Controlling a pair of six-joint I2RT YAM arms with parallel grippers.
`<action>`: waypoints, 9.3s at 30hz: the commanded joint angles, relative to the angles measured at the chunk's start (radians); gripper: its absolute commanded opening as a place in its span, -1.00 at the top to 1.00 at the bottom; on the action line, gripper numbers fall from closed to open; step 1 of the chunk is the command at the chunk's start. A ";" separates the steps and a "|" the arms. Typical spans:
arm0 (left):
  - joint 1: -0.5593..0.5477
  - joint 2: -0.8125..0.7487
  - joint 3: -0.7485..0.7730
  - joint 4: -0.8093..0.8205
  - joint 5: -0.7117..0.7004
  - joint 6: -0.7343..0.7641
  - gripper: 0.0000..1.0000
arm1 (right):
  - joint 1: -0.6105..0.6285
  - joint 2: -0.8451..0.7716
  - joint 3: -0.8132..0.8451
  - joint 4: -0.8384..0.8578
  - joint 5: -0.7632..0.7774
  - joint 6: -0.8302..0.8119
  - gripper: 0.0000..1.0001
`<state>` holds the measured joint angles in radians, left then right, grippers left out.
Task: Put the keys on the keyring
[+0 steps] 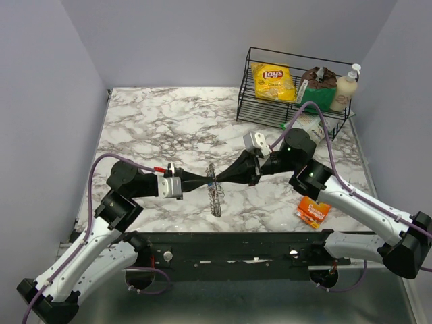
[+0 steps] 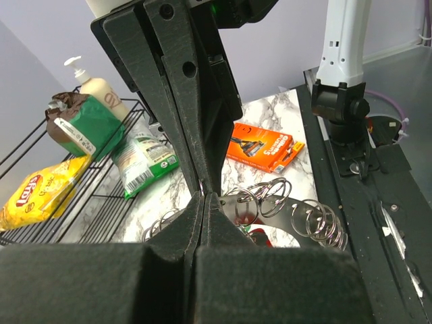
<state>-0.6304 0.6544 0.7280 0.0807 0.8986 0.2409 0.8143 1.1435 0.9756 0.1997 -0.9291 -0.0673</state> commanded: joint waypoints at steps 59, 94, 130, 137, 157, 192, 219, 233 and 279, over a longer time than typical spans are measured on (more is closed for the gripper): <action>-0.060 0.530 0.630 -0.927 -0.310 0.140 0.17 | 0.003 0.156 0.247 -0.617 0.266 -0.290 0.99; -0.034 0.277 0.311 -0.513 -0.274 0.067 -0.06 | 0.005 0.140 0.219 -0.574 0.246 -0.287 0.99; 0.008 0.347 0.284 -0.521 -0.158 0.081 0.31 | 0.005 0.110 0.187 -0.534 0.242 -0.278 0.99; 0.014 0.347 0.281 -0.530 -0.159 0.087 0.49 | 0.005 0.108 0.184 -0.530 0.243 -0.276 0.99; 0.017 0.314 0.216 -0.359 -0.176 -0.014 1.00 | 0.003 0.084 0.160 -0.499 0.269 -0.270 0.75; 0.018 0.022 -0.197 0.498 0.025 -0.238 1.00 | -0.187 -0.019 0.066 -0.155 -0.261 -0.035 -0.24; 0.018 0.033 -0.159 0.445 0.033 -0.230 1.00 | -0.124 0.084 0.124 -0.192 -0.240 -0.026 0.15; 0.020 0.021 -0.153 0.413 0.022 -0.203 1.00 | -0.122 0.076 0.107 -0.244 -0.188 -0.065 0.66; 0.018 0.027 -0.114 0.338 0.042 -0.167 1.00 | -0.121 0.067 0.130 -0.313 -0.226 -0.132 0.06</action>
<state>-0.6125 0.6827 0.5671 0.4114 0.9268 0.0544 0.6865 1.2102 1.0782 -0.1066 -1.1225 -0.2096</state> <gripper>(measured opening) 0.009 0.477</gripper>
